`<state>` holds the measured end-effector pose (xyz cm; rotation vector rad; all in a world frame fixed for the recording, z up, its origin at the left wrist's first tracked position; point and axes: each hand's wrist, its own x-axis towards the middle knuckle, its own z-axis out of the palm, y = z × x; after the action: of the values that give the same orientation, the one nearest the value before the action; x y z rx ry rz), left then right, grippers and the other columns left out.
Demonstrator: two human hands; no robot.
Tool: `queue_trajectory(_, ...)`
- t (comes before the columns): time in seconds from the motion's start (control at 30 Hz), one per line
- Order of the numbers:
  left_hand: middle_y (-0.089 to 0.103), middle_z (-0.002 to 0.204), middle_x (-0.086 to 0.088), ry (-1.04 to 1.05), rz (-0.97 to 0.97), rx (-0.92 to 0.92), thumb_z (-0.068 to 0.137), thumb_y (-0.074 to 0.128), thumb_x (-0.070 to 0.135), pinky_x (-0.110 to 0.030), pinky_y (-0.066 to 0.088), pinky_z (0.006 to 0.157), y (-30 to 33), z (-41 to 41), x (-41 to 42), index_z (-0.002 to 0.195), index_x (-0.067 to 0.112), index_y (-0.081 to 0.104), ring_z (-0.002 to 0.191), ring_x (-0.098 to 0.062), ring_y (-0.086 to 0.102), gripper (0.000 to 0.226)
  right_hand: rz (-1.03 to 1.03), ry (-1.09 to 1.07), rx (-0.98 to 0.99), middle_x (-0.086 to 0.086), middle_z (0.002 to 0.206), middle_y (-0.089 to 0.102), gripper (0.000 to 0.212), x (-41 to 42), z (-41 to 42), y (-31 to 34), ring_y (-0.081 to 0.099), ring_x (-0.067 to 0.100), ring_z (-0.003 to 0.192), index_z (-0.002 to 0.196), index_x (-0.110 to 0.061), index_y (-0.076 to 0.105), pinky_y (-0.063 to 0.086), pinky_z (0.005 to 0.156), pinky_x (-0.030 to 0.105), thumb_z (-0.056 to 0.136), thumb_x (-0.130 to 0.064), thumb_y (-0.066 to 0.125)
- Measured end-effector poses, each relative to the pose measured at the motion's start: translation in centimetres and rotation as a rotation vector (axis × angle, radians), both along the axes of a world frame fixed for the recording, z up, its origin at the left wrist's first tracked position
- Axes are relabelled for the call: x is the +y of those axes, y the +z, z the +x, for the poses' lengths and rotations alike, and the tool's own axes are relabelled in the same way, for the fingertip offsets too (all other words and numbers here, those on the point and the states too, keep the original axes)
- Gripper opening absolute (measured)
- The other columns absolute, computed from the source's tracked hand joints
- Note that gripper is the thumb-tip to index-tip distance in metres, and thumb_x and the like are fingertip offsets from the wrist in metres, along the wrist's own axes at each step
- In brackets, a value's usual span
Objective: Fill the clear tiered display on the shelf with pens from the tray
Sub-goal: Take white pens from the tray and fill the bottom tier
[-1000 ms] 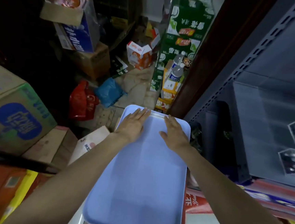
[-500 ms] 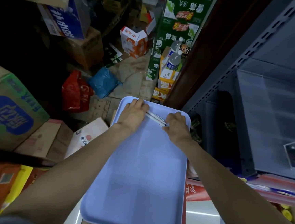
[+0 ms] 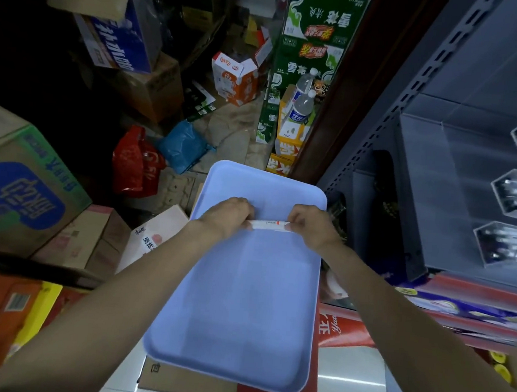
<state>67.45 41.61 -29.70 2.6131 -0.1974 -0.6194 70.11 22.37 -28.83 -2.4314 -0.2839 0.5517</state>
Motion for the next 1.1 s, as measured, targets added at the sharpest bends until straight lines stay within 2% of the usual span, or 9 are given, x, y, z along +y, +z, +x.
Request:
queue_trajectory(0.07, 0.053, 0.089, -0.009, 0.069, -0.039, -0.025, 0.090, 0.056, 0.016, -0.028, 0.039, 0.074, 0.7, -1.0, 0.2, 0.092, 0.005, 0.063, 0.086, -0.024, 0.049, 0.013, 0.216, -0.131, 0.021, 0.002, 0.071, 0.057, 0.007, -0.1, -0.6, 0.7, 0.053, 0.008, 0.064, 0.088, -0.002, 0.064, 0.038, 0.058, 0.012, 0.083, 0.003, 0.063)
queue_trajectory(0.17, 0.053, 0.077, 0.000, 0.258, -0.275, -0.110, 0.090, 0.058, 0.018, -0.024, 0.030, 0.063, 2.6, -2.6, 0.1, 0.079, 0.012, 0.060, 0.073, -0.014, 0.046, 0.012, 0.628, -0.361, 0.062, 0.000, 0.068, 0.061, 0.018, 0.2, -1.0, 3.6, 0.058, 0.000, 0.061, 0.101, -0.002, 0.062, 0.050, 0.066, 0.019, 0.083, 0.001, 0.065)
queue_trajectory(0.27, 0.052, 0.059, 0.008, 0.366, -0.488, -0.186, 0.089, 0.061, 0.018, -0.022, 0.031, 0.057, 5.6, -3.3, -1.4, 0.063, 0.021, 0.055, 0.054, -0.005, 0.043, 0.027, 0.771, -0.349, 0.074, -0.013, 0.049, 0.058, 0.009, 1.1, -1.5, 7.1, 0.056, 0.000, 0.058, 0.095, -0.002, 0.061, 0.051, 0.069, 0.018, 0.086, -0.003, 0.063)
queue_trajectory(0.4, 0.049, 0.057, 0.000, 0.401, -0.672, -0.279, 0.088, 0.062, 0.016, -0.016, 0.034, 0.054, 10.7, -3.9, -5.5, 0.064, 0.015, 0.058, 0.050, -0.002, 0.041, 0.024, 0.762, -0.283, 0.007, -0.003, 0.056, 0.059, 0.012, -0.4, -2.6, 11.0, 0.052, 0.003, 0.053, 0.084, 0.004, 0.064, 0.045, 0.054, 0.015, 0.087, -0.008, 0.063)
queue_trajectory(0.53, 0.064, 0.078, -0.015, 0.394, -0.807, -0.316, 0.084, 0.068, 0.014, -0.035, 0.054, 0.073, 15.4, -3.4, -10.0, 0.087, 0.002, 0.067, 0.073, -0.019, 0.061, 0.012, 0.725, -0.233, -0.184, 0.024, 0.072, 0.064, 0.018, -4.8, -2.9, 15.6, 0.053, 0.016, 0.064, 0.086, 0.008, 0.065, 0.041, 0.061, 0.027, 0.086, -0.010, 0.064)
queue_trajectory(0.67, 0.068, 0.095, 0.000, 0.335, -0.860, -0.560, 0.086, 0.064, 0.017, -0.022, 0.053, 0.077, 21.0, -2.4, -16.0, 0.105, 0.014, 0.064, 0.088, -0.007, 0.065, 0.019, 0.513, -0.071, -0.437, -0.002, 0.065, 0.060, 0.010, -11.8, -2.7, 20.6, 0.050, 0.010, 0.061, 0.083, -0.011, 0.067, 0.040, 0.060, 0.027, 0.089, -0.016, 0.061)
queue_trajectory(0.77, 0.066, 0.086, 0.001, 0.236, -0.959, -0.633, 0.087, 0.060, 0.005, -0.013, 0.049, 0.070, 24.1, -2.1, -21.3, 0.104, 0.019, 0.062, 0.077, 0.000, 0.064, 0.021, 0.394, -0.002, -0.526, 0.008, 0.074, 0.065, 0.013, -17.3, -2.8, 23.0, 0.053, 0.019, 0.066, 0.096, -0.013, 0.070, 0.043, 0.066, 0.035, 0.091, -0.016, 0.059)
queue_trajectory(0.97, 0.070, 0.081, -0.013, 0.207, -0.955, -0.588, 0.082, 0.067, 0.003, -0.033, 0.056, 0.080, 24.6, -1.0, -30.2, 0.080, 0.018, 0.064, 0.080, -0.023, 0.071, 0.015, 0.294, -0.023, -0.628, 0.000, 0.071, 0.061, 0.018, -28.5, -2.6, 24.7, 0.048, 0.016, 0.066, 0.102, -0.021, 0.072, 0.036, 0.063, 0.024, 0.089, -0.017, 0.060)
queue_trajectory(1.1, 0.071, 0.075, -0.004, 0.293, -0.989, -0.541, 0.082, 0.067, 0.001, -0.031, 0.056, 0.079, 23.4, -0.2, -35.0, 0.077, 0.010, 0.061, 0.083, -0.024, 0.070, 0.012, 0.228, -0.148, -0.721, -0.007, 0.057, 0.050, 0.019, -35.1, -2.0, 25.2, 0.041, 0.009, 0.053, 0.105, -0.014, 0.071, 0.034, 0.053, 0.015, 0.089, -0.013, 0.061)
